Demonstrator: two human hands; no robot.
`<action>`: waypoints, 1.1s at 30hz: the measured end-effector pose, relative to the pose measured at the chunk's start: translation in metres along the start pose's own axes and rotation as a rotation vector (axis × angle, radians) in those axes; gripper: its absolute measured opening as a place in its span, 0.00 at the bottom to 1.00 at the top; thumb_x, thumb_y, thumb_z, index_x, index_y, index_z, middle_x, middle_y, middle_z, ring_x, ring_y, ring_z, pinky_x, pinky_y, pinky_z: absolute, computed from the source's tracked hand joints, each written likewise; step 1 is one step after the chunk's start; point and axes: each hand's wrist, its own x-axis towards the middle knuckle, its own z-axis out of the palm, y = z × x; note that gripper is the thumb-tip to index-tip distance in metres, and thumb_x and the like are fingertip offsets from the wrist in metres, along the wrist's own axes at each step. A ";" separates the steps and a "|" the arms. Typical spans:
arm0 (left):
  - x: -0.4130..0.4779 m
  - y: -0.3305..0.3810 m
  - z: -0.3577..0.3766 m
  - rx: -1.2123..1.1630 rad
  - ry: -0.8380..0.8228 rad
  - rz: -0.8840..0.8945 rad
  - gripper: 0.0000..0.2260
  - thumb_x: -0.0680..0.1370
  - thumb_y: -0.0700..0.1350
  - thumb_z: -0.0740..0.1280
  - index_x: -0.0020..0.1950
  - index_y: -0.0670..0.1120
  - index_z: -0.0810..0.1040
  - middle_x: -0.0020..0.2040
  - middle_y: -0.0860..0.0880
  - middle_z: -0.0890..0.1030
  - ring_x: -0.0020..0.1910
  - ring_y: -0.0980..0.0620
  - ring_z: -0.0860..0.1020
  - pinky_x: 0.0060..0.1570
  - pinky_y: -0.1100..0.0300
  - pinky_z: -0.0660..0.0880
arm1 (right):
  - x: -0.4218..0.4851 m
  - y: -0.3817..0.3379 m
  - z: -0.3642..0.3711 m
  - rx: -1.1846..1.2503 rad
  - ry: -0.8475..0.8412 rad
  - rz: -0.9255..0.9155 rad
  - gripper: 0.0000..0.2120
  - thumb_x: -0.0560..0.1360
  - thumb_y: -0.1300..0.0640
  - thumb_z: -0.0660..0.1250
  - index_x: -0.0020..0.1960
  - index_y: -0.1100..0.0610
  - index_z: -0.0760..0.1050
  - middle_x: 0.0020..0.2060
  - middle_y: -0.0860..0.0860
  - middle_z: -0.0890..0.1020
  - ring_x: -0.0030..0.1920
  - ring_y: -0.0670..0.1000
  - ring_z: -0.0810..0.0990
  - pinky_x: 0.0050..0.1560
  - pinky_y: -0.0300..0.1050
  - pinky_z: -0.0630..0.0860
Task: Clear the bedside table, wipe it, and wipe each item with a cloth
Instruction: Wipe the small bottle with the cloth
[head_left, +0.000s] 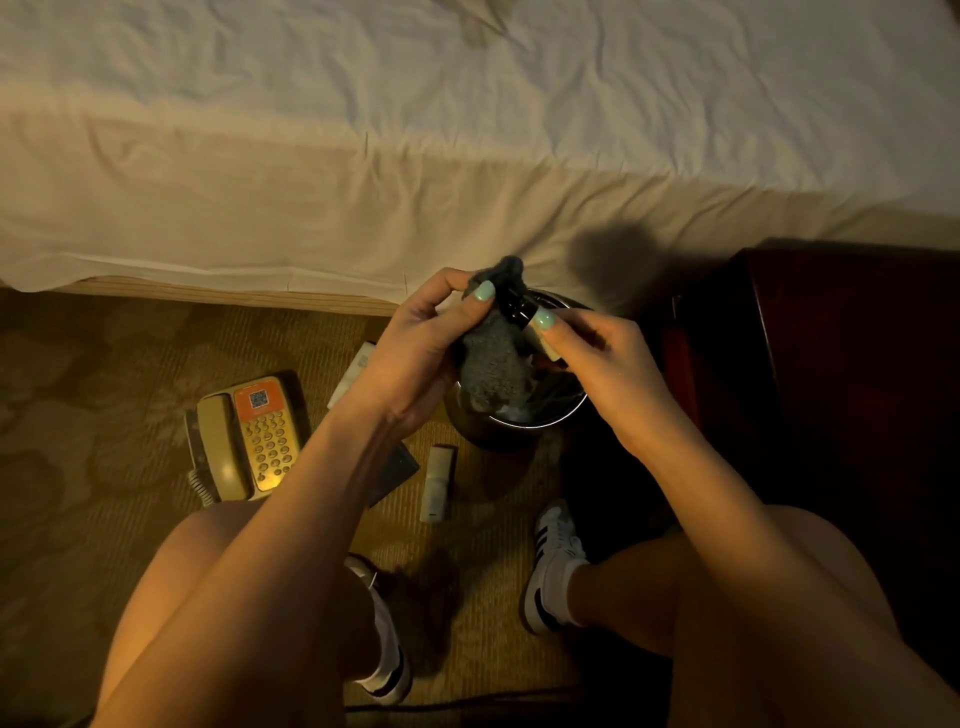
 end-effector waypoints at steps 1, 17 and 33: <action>0.000 0.000 0.000 -0.029 0.002 -0.009 0.07 0.78 0.46 0.64 0.51 0.43 0.78 0.51 0.43 0.81 0.51 0.48 0.80 0.52 0.54 0.78 | 0.001 0.000 -0.001 0.007 0.002 0.002 0.05 0.77 0.53 0.66 0.46 0.46 0.80 0.40 0.44 0.84 0.48 0.44 0.82 0.52 0.41 0.78; 0.001 0.002 -0.004 0.479 -0.062 0.001 0.13 0.73 0.46 0.69 0.56 0.47 0.77 0.54 0.38 0.77 0.54 0.45 0.77 0.53 0.53 0.76 | -0.001 0.005 -0.009 -0.064 -0.113 0.073 0.05 0.77 0.54 0.66 0.50 0.47 0.79 0.43 0.42 0.83 0.49 0.39 0.81 0.50 0.34 0.76; -0.014 -0.008 0.020 0.898 0.130 0.400 0.15 0.83 0.50 0.57 0.39 0.45 0.72 0.31 0.53 0.71 0.32 0.58 0.68 0.35 0.58 0.65 | -0.041 -0.019 -0.002 -0.089 -0.091 0.080 0.02 0.76 0.56 0.69 0.46 0.51 0.80 0.38 0.45 0.84 0.43 0.39 0.82 0.44 0.32 0.74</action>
